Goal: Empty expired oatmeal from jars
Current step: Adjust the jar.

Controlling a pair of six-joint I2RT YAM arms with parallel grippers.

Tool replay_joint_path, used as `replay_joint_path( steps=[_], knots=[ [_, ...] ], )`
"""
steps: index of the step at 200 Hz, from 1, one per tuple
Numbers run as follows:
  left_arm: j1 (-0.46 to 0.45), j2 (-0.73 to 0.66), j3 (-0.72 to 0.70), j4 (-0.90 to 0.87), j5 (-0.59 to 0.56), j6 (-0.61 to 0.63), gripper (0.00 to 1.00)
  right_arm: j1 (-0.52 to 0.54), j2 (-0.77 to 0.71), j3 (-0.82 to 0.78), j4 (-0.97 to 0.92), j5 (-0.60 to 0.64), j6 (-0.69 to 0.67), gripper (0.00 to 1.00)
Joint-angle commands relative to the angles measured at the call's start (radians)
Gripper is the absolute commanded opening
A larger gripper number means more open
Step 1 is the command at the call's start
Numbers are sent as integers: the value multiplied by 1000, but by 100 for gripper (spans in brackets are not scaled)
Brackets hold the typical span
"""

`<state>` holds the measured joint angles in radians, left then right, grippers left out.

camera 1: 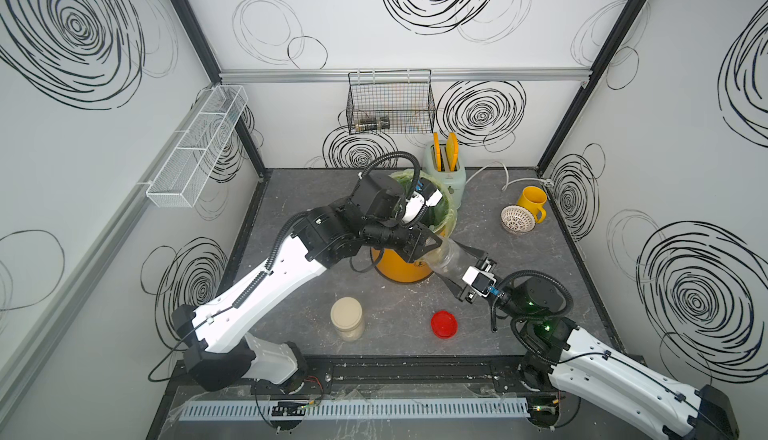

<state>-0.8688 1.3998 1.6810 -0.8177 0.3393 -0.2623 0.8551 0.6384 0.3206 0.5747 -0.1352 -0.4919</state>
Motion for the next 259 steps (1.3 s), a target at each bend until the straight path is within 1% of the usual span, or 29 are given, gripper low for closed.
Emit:
replay_joint_path(
  steps=[1,16,29,31,32,59,65,67,71,84,98,124,135,155,191,212,228,245,259],
  knots=[
    [-10,4,7,3,-19,12,20,21,5,6,47,0,-21,65],
    [-10,-3,2,-2,-41,12,13,22,3,3,39,0,-18,70],
    [-14,-7,-2,-7,-63,4,5,24,-3,7,22,0,-16,76],
    [-14,-7,-3,-8,-64,4,0,24,-6,7,19,0,-15,77],
    [-14,-7,-3,-8,-66,4,0,24,-6,8,16,0,-14,77],
    [-35,-9,-19,-11,-112,-22,0,34,-35,30,-78,-18,8,92],
    [-42,-8,-21,-9,-121,-27,0,39,-43,37,-105,-18,19,97],
    [-44,-8,-22,-9,-126,-29,0,42,-48,42,-119,-19,25,100],
    [-48,-7,-23,-8,-132,-31,0,46,-54,48,-141,-20,33,98],
    [-66,-3,-23,-3,-149,-39,0,67,-75,71,-216,0,60,98],
    [-89,2,-24,0,-167,-43,0,94,-90,100,-297,60,100,98],
    [-125,17,-21,-20,-238,-36,0,128,-95,176,-459,181,147,98],
    [-135,23,-21,-30,-265,-32,0,138,-87,200,-496,215,156,98],
    [-151,35,-23,-42,-303,-26,0,156,-69,230,-520,242,161,98],
    [-164,39,-40,-58,-352,-16,0,167,-61,257,-523,254,149,98],
    [-155,26,-68,-52,-368,-13,0,167,-95,265,-527,204,135,98],
    [-149,22,-77,-39,-352,-14,0,167,-111,262,-509,176,133,98],
    [-153,36,-59,-34,-336,-17,0,169,-78,273,-506,159,131,98],
    [-160,49,-43,-37,-327,-12,0,176,-30,284,-499,169,123,98]
  ],
)
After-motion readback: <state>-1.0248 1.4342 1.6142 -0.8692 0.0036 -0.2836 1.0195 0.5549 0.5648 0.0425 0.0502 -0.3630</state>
